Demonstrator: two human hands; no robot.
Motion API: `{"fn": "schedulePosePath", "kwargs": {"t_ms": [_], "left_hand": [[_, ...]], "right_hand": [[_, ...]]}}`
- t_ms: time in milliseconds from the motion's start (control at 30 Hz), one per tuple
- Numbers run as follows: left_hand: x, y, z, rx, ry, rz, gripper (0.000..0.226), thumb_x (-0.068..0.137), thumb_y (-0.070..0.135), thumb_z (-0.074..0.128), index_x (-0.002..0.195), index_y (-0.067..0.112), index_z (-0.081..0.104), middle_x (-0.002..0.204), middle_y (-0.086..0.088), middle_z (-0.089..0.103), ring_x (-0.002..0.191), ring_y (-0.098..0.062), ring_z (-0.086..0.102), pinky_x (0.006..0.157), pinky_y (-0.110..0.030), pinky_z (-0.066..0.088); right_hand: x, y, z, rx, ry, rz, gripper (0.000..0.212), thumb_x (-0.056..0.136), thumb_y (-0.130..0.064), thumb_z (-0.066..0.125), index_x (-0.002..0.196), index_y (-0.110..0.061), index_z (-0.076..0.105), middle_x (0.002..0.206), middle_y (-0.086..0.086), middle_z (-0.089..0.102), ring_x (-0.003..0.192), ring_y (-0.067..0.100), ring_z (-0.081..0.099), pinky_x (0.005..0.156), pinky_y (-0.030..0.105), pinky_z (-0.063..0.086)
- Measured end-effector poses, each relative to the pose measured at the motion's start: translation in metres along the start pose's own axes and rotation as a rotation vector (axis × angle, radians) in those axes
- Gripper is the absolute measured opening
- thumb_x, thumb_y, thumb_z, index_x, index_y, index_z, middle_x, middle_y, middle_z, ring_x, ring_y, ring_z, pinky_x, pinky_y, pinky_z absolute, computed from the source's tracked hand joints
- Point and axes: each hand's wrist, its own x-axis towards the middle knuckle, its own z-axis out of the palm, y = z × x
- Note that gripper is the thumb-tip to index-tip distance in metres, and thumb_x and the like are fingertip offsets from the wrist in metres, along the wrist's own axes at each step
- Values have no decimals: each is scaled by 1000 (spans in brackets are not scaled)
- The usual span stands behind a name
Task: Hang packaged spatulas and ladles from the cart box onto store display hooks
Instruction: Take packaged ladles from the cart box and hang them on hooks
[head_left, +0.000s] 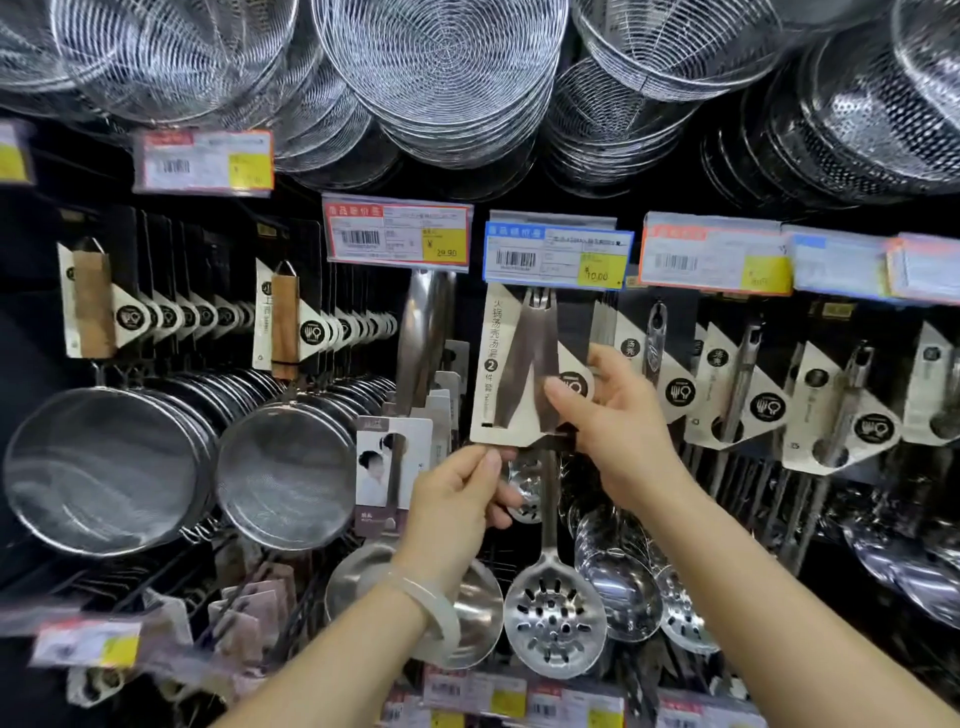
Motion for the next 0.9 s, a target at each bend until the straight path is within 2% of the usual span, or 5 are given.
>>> {"fn": "schedulePosePath", "kwargs": {"t_ms": [133, 300, 500, 633, 900], "left_hand": [[4, 1, -3, 27, 21, 1, 25, 95, 18, 46, 81, 22, 66, 52, 7, 61, 43, -3, 49, 44, -9, 38], [7, -3, -7, 75, 25, 3, 26, 95, 19, 45, 78, 24, 65, 54, 7, 62, 45, -3, 49, 48, -10, 41], [-1, -10, -1, 81, 13, -28, 31, 95, 21, 46, 70, 26, 64, 56, 6, 62, 47, -4, 51, 56, -18, 44], [-7, -9, 0, 51, 23, -39, 31, 95, 20, 46, 71, 26, 64, 56, 6, 61, 46, -4, 50, 52, -16, 43], [-14, -4, -3, -32, 66, -60, 28, 95, 17, 46, 80, 23, 69, 53, 5, 59, 42, -3, 48, 41, -9, 37]], "right_hand": [[2, 0, 5, -6, 4, -25, 31, 87, -1, 57, 88, -32, 57, 80, -13, 70, 75, 7, 66, 74, 34, 56], [1, 5, 7, -29, 3, -1, 29, 87, -1, 57, 86, -30, 56, 78, -8, 67, 74, 13, 62, 75, 41, 53], [-8, 6, 1, -91, -6, 13, 27, 87, -5, 57, 90, -32, 57, 95, 3, 69, 89, 26, 66, 85, 55, 52], [-10, 3, 0, -95, -12, 11, 25, 87, -5, 57, 92, -30, 58, 97, 6, 69, 88, 26, 66, 84, 54, 53], [-9, 0, 6, -106, -24, 23, 21, 86, -5, 58, 87, -26, 57, 79, 0, 65, 71, 14, 60, 70, 40, 52]]}}
